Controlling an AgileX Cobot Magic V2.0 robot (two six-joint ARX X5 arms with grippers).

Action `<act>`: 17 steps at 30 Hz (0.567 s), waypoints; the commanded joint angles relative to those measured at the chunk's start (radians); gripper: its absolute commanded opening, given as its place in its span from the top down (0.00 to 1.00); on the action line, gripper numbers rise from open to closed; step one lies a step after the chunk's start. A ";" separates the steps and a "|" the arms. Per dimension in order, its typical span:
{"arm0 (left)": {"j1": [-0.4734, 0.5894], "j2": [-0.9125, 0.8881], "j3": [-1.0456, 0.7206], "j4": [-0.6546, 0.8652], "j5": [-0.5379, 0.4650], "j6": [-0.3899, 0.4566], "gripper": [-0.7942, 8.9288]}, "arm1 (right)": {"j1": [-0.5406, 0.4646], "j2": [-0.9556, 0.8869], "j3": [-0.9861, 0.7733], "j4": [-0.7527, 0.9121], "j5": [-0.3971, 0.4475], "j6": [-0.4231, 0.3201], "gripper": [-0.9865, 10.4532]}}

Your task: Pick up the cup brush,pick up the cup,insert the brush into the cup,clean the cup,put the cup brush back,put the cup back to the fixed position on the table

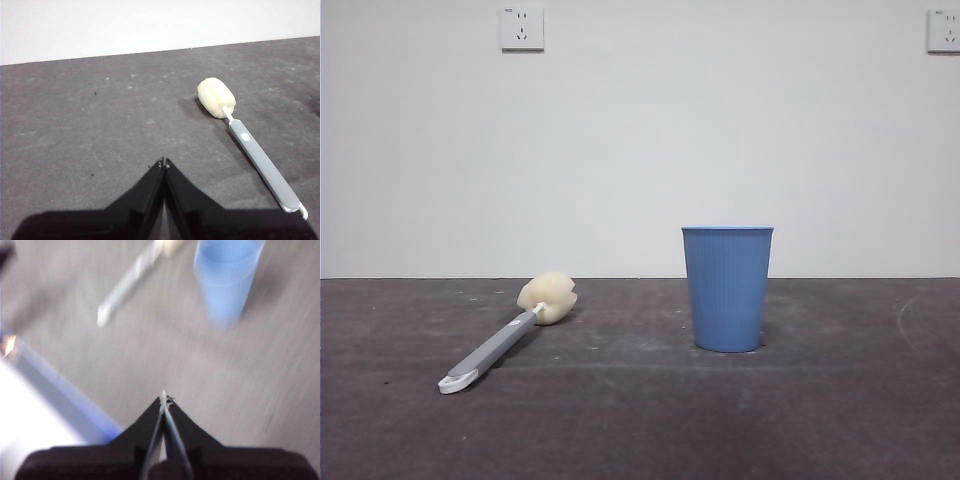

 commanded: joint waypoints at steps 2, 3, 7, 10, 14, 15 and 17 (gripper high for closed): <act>0.003 -0.002 -0.012 -0.002 -0.001 -0.005 0.92 | -0.045 -0.079 -0.012 0.199 0.013 -0.046 0.91; 0.003 -0.002 -0.012 -0.002 -0.001 -0.005 0.92 | -0.063 -0.104 -0.026 0.251 0.035 -0.060 0.91; 0.003 -0.002 -0.012 -0.002 -0.001 -0.005 0.92 | -0.122 -0.169 -0.106 0.374 0.112 -0.076 0.91; 0.003 -0.002 -0.012 -0.002 -0.001 -0.005 0.92 | -0.164 -0.237 -0.220 0.478 0.150 -0.071 0.91; 0.003 -0.002 -0.012 -0.002 -0.001 -0.005 0.92 | -0.219 -0.338 -0.407 0.649 0.160 -0.009 0.91; 0.003 -0.002 -0.012 -0.002 -0.001 -0.005 0.92 | -0.233 -0.362 -0.455 0.687 0.161 0.006 0.91; 0.003 -0.002 -0.012 -0.002 -0.001 -0.005 0.92 | -0.257 -0.403 -0.531 0.731 0.161 0.021 0.91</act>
